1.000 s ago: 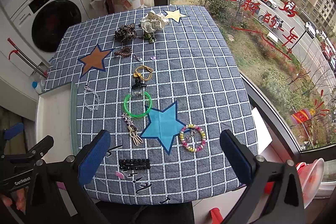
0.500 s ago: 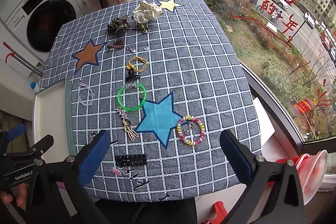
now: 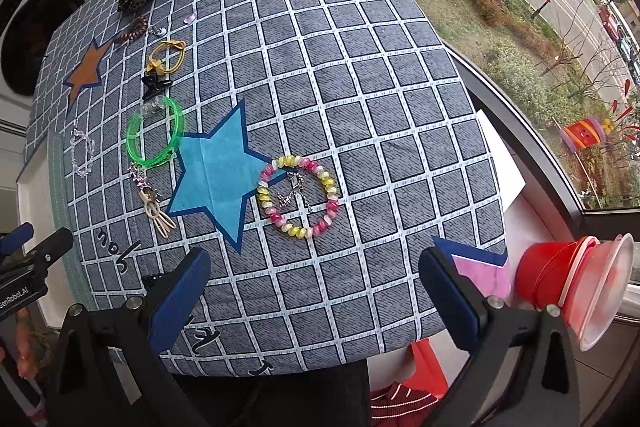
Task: Organize jewelry
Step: 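Grasp the green bangle with the left tool while the right tool grasps the beaded bracelet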
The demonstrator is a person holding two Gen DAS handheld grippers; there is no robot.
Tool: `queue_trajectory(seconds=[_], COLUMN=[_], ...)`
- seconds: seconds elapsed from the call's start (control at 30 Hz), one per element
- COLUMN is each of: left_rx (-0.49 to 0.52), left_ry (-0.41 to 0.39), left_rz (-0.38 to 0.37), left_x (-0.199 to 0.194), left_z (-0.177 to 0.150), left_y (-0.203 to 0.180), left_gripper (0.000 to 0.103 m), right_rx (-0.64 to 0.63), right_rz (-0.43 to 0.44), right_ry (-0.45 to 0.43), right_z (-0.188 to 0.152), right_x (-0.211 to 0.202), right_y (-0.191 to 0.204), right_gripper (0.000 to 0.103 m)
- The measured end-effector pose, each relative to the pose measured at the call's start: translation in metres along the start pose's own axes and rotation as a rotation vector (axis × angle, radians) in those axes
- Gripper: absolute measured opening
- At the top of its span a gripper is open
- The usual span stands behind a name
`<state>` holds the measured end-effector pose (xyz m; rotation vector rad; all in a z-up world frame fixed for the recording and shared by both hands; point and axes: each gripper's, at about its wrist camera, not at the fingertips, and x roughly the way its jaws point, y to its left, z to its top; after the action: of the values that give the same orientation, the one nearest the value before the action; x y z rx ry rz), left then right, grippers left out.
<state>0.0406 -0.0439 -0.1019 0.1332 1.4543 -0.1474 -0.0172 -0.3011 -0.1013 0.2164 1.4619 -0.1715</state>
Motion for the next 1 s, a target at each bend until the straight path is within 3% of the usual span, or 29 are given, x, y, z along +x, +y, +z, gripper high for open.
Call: queue_trajectory(seconds=[0.3, 0.4, 0.5, 0.57, 0.77, 0.9, 1.0], left_rx=[-0.030, -0.026, -0.019, -0.012, -0.001, 0.025, 0.061], left_ry=[-0.004, -0.002, -0.012, -0.006, 0.014, -0.002, -0.016], left_rz=[-0.014, -0.004, 0.006, 0.008, 0.005, -0.011, -0.020], left_x=[0.031, 0.042, 0.052, 0.060, 0.080, 0.081, 0.076], left_z=[0.033, 0.046, 0.058, 0.066, 0.082, 0.084, 0.083], left_y=[-0.015, -0.021, -0.026, -0.031, -0.045, -0.050, -0.052], left_gripper=[0.103, 0.096, 0.096, 0.085, 0.079, 0.078, 0.064], right_rx=[0.038, 0.042, 0.023, 0.002, -0.036, -0.076, -0.096], right_rz=[-0.009, -0.004, -0.001, 0.002, 0.007, -0.025, -0.029], right_ry=[0.038, 0.039, 0.041, 0.042, 0.062, 0.037, 0.032], right_z=[0.015, 0.020, 0.024, 0.026, 0.021, 0.012, 0.010], right_x=[0.040, 0.049, 0.057, 0.064, 0.087, 0.099, 0.098], right_y=[-0.030, -0.036, -0.038, -0.039, -0.039, -0.033, -0.019], right_gripper=[0.103, 0.100, 0.090, 0.083, 0.067, 0.064, 0.055])
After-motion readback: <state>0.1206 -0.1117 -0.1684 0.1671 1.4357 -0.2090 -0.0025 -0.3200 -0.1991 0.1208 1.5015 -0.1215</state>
